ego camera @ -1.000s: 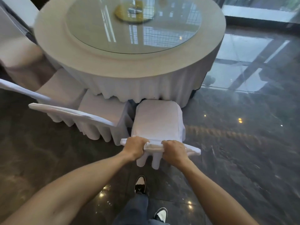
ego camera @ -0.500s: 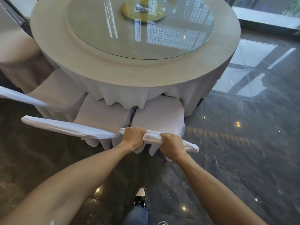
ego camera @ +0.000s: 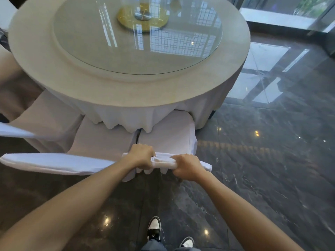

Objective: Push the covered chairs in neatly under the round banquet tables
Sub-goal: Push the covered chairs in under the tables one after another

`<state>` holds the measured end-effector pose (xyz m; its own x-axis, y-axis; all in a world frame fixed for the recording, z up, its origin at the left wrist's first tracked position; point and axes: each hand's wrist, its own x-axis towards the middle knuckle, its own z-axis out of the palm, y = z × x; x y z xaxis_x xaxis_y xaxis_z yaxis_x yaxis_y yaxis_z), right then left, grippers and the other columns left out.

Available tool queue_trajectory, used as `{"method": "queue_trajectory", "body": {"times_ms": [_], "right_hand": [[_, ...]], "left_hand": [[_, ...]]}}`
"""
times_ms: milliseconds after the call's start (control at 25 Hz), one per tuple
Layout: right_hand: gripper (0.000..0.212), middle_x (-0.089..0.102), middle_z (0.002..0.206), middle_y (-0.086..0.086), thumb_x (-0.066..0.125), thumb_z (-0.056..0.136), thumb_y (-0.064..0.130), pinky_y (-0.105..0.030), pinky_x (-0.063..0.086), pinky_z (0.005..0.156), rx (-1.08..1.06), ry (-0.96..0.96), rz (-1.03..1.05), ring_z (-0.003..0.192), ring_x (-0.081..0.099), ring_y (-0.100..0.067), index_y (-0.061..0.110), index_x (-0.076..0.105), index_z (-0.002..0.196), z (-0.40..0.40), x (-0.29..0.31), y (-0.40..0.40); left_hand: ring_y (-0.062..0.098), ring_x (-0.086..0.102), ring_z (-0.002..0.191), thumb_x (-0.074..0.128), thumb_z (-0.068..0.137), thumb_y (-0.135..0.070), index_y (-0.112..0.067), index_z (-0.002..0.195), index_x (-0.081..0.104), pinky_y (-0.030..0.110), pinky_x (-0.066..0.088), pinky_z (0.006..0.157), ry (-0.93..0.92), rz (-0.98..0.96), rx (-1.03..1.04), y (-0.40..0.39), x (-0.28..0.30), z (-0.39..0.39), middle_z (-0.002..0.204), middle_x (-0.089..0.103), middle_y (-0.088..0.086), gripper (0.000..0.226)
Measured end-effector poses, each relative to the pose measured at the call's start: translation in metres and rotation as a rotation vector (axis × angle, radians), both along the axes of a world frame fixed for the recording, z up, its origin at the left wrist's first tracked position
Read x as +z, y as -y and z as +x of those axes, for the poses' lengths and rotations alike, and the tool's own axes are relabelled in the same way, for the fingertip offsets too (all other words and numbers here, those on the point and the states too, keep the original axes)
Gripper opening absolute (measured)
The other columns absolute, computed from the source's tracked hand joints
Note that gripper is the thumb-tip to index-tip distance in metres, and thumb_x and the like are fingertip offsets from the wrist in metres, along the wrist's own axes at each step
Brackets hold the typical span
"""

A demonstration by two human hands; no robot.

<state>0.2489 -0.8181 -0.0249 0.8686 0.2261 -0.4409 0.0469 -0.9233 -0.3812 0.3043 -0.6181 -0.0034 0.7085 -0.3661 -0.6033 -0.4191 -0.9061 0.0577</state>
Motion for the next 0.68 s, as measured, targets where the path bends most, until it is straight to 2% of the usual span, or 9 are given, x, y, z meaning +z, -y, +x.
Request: {"method": "queue_trajectory", "body": {"times_ms": [120,200,280,360,440,520,600,680], "right_hand": [[0.044,0.068,0.092,0.007,0.071,0.064,0.038,-0.035,0.055,0.075,-0.027,-0.298,0.205,0.085,0.063,-0.017,0.034,0.066,0.108,0.013,0.007,0.029],[0.043,0.067,0.104,0.011,0.073,0.070,0.041,-0.035,0.052,0.088,0.014,-0.423,0.286,0.096,0.061,-0.013,0.036,0.067,0.113,0.023,0.014,0.055],[0.039,0.066,0.116,0.014,0.070,0.079,0.040,-0.028,0.046,0.096,-0.003,-0.510,0.309,0.107,0.059,-0.009,0.032,0.069,0.118,0.037,0.018,0.093],[0.039,0.066,0.119,0.011,0.070,0.082,0.036,-0.025,0.044,0.097,-0.008,-0.527,0.282,0.109,0.060,-0.008,0.025,0.069,0.120,0.056,0.018,0.146],[0.038,0.068,0.106,0.010,0.070,0.083,0.032,-0.026,0.044,0.089,-0.012,-0.482,0.208,0.097,0.062,-0.008,0.017,0.070,0.117,0.078,0.015,0.200],[0.036,0.071,0.103,0.001,0.068,0.081,0.030,-0.034,0.050,0.089,-0.010,-0.411,0.121,0.095,0.064,-0.017,0.012,0.070,0.111,0.103,0.017,0.261],[0.036,0.070,0.111,-0.003,0.066,0.077,0.032,-0.041,0.052,0.092,-0.012,-0.370,0.048,0.102,0.064,-0.023,0.017,0.071,0.110,0.128,0.026,0.318],[0.037,0.068,0.115,0.000,0.065,0.078,0.032,-0.041,0.052,0.093,0.008,-0.363,-0.021,0.104,0.063,-0.022,0.021,0.069,0.113,0.154,0.036,0.374]], "left_hand": [[0.021,0.059,0.071,0.076,0.060,-0.033,-0.021,0.089,0.068,0.031,0.049,0.064,-0.238,0.148,-0.054,0.028,0.023,0.024,0.072,0.059,-0.002,0.033],[0.025,0.064,0.074,0.078,0.058,-0.029,-0.014,0.092,0.070,0.036,0.057,0.071,-0.405,0.233,-0.035,0.055,0.029,0.040,0.080,0.065,0.002,0.038],[0.031,0.070,0.084,0.080,0.061,-0.022,-0.012,0.111,0.068,0.041,0.060,0.079,-0.575,0.260,0.003,0.086,0.030,0.054,0.092,0.068,0.008,0.053],[0.030,0.071,0.089,0.078,0.071,-0.016,-0.015,0.133,0.056,0.039,0.060,0.082,-0.645,0.131,0.116,0.131,0.021,0.066,0.098,0.067,0.004,0.066],[0.026,0.069,0.100,0.071,0.082,-0.024,-0.015,0.140,0.050,0.040,0.057,0.089,-0.500,-0.055,0.197,0.177,0.009,0.076,0.119,0.064,0.005,0.063],[0.024,0.057,0.121,0.065,0.086,-0.034,-0.015,0.145,0.044,0.038,0.049,0.098,-0.265,-0.127,0.181,0.231,-0.003,0.090,0.142,0.051,0.007,0.065],[0.025,0.050,0.128,0.061,0.087,-0.041,-0.017,0.146,0.042,0.039,0.044,0.102,-0.178,-0.131,0.182,0.279,-0.004,0.107,0.148,0.045,0.006,0.066],[0.027,0.045,0.133,0.059,0.088,-0.045,-0.019,0.143,0.046,0.044,0.039,0.107,-0.121,-0.123,0.174,0.327,0.002,0.126,0.146,0.047,0.005,0.063]]}}
